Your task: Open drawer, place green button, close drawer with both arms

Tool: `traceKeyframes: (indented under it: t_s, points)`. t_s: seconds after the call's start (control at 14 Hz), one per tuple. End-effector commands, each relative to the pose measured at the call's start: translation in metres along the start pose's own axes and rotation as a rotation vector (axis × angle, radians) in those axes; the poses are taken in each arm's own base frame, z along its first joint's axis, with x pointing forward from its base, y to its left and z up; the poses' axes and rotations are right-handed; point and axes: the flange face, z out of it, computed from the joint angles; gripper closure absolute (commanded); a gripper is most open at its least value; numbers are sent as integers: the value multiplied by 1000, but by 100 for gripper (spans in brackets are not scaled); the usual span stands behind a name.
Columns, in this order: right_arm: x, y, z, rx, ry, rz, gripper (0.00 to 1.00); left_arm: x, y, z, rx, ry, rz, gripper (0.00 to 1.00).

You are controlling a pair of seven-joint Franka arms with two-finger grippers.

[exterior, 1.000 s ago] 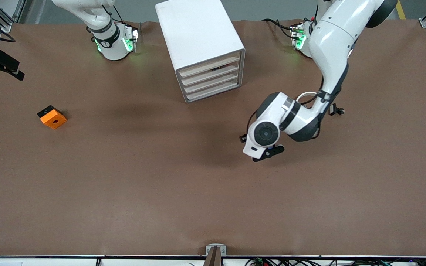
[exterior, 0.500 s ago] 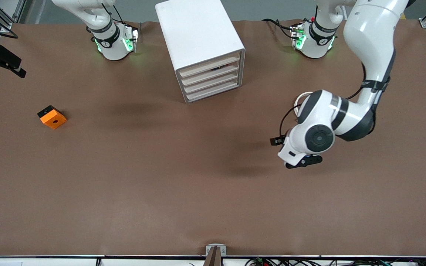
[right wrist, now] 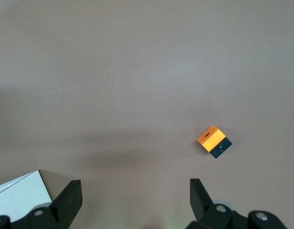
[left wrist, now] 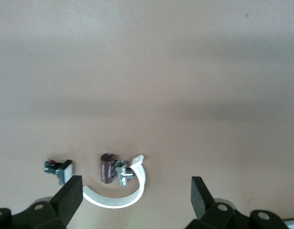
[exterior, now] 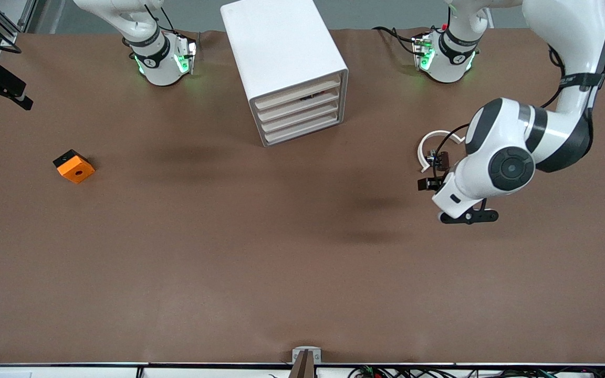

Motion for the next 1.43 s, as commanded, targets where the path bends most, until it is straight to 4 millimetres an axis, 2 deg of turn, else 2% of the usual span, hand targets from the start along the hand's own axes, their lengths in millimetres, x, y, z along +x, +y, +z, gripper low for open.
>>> traceKeyframes:
  t_s: [0.0, 0.43, 0.57, 0.79, 1.07, 1.36]
  points:
    - [-4, 0, -8, -2, 12, 0, 0, -32, -13, -18, 21, 29, 38, 0]
    - [-2, 0, -13, -4, -32, 10, 0, -68, -76, -45, -13, 64, 110, 0]
    - [-3, 0, -12, -5, -46, 49, 0, -79, -82, -52, -14, 79, 127, 0]
    - [-3, -4, -12, -5, -46, 37, 0, -106, -105, -71, -23, 118, 107, 0]
    - [-3, -4, -13, -5, -42, 23, 0, -147, -119, -108, -23, 167, 97, 0]
    - [-3, -7, -12, -5, -44, 18, 0, -162, -153, -133, -29, 199, 93, 0]
